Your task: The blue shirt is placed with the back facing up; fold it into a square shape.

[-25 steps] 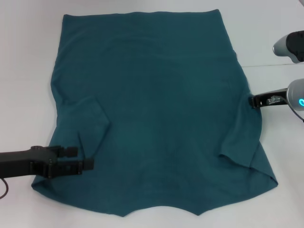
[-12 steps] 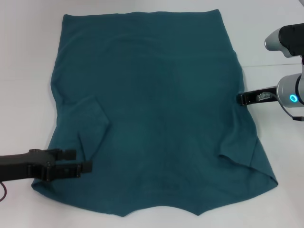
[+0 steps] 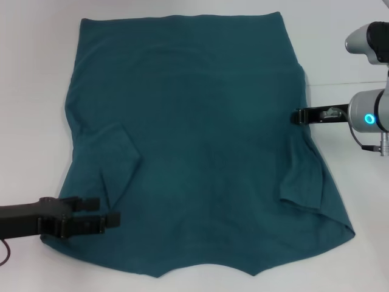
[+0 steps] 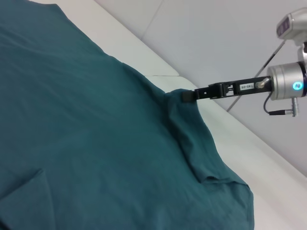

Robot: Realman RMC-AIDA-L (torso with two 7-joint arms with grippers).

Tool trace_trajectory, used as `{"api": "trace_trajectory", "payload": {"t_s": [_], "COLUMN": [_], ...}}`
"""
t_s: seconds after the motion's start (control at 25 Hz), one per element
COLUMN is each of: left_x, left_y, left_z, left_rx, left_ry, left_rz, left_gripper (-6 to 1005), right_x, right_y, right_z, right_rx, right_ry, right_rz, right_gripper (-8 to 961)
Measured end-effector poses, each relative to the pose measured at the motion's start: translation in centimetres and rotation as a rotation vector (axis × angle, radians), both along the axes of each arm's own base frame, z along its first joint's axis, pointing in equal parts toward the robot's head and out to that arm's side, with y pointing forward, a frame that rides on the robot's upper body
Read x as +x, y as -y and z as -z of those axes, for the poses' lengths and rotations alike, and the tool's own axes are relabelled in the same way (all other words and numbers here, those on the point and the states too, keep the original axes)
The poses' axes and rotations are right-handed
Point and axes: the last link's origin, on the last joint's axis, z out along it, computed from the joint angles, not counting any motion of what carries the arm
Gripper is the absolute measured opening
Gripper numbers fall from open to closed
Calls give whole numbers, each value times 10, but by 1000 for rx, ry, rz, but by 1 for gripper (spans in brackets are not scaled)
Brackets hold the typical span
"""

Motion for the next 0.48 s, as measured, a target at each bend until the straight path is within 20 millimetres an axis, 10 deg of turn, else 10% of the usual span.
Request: {"api": "trace_trajectory", "payload": {"t_s": [0.48], "left_x": [2], "left_y": [4], "left_z": [0], "left_rx": [-19], "left_ry": [3], "left_rz": [24], "left_gripper": [877], "right_x": [-3], "right_y": [-11], "right_z": [20], "right_rx": [56], "right_ry": [-118], "right_rz": [55], "right_gripper": [331]}}
